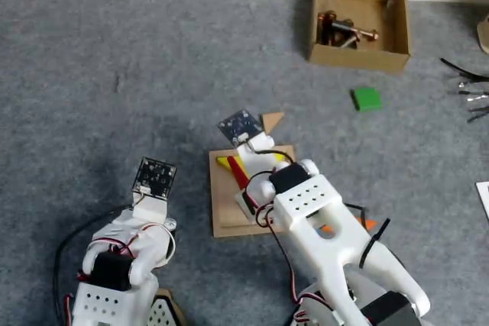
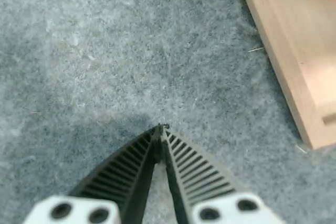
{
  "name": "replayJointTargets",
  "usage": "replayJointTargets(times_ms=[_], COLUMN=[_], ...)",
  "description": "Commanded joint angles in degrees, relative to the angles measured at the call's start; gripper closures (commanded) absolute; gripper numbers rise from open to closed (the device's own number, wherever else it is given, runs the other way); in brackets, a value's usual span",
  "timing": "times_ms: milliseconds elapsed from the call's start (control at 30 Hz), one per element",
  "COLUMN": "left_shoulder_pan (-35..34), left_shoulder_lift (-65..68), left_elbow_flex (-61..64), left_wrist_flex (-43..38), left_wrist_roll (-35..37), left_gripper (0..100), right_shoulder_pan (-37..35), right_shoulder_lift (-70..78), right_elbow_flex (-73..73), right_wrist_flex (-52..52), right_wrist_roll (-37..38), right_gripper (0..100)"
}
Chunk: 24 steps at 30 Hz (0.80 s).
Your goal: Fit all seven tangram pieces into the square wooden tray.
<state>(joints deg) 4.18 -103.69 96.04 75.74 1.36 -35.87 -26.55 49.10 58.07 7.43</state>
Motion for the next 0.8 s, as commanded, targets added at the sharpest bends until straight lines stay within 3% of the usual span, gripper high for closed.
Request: replayJointTargets(times_ms=[0, 400, 567, 767], left_shoulder_pan=[0.8, 0.8, 0.8, 0.8], left_shoulder_lift=[-0.2, -0.2, -0.2, -0.2], left_elbow_flex=[1.1, 1.1, 1.1, 1.1], left_wrist_flex=[0.3, 0.3, 0.3, 0.3], left_wrist_roll=[0.4, 0.4, 0.4, 0.4], left_gripper=[99, 99, 99, 99], right_shoulder_pan=[1.5, 3.7, 3.6, 3.2], right_shoulder_lift=[-2.2, -2.1, -2.2, -2.7], right_elbow_flex=[-0.5, 2.2, 2.5, 2.4], right_wrist_flex=[-0.7, -2.3, -2.2, -2.0], right_wrist_roll=[-0.4, -0.2, -0.2, -0.2], right_gripper=[98.8, 98.5, 88.9, 88.3])
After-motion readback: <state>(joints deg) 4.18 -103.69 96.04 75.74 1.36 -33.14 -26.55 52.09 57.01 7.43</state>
